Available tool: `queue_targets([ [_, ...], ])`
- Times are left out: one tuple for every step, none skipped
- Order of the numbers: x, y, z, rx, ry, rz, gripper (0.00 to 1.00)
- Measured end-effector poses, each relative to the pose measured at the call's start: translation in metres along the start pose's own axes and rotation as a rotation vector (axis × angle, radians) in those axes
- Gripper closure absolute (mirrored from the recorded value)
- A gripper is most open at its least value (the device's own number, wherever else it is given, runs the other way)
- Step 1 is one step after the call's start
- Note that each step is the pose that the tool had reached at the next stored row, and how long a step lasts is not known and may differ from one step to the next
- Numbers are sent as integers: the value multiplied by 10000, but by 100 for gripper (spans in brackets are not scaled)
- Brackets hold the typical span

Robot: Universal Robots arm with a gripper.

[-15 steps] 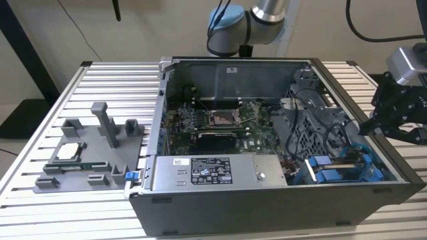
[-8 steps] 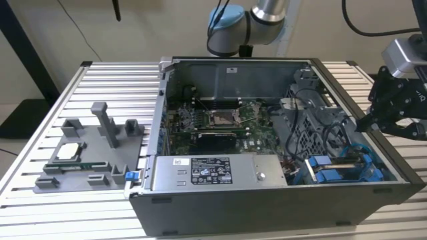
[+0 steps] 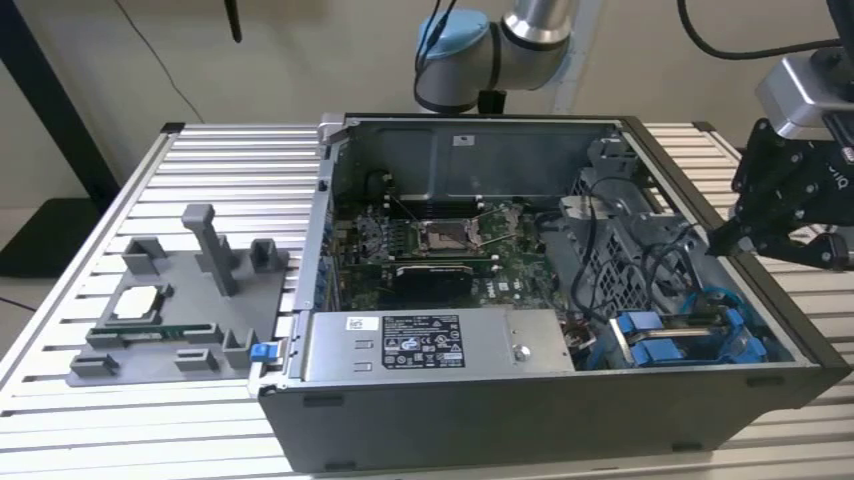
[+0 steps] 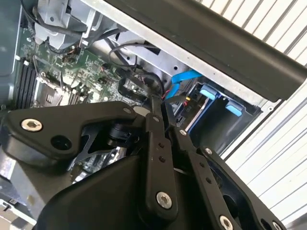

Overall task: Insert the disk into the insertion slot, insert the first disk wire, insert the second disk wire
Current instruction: 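Insert the second disk wire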

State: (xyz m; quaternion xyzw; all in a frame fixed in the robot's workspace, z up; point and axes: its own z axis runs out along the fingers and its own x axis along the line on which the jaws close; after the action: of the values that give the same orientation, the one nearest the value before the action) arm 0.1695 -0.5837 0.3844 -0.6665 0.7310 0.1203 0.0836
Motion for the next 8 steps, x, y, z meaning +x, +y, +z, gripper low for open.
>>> queue_targets([
  [-4, 15, -16, 9, -1, -3, 100],
  [-7, 29, -32, 18, -3, -4, 100],
  [-11, 45, -50, 27, -3, -7, 100],
  [-15, 59, -66, 35, -2, -9, 100],
  [-19, 72, -83, 42, -3, -12, 100],
  [-23, 84, -100, 50, -4, -14, 100],
  [-27, 96, -117, 57, -6, -16, 100],
  [-32, 107, -135, 64, -5, -18, 100],
])
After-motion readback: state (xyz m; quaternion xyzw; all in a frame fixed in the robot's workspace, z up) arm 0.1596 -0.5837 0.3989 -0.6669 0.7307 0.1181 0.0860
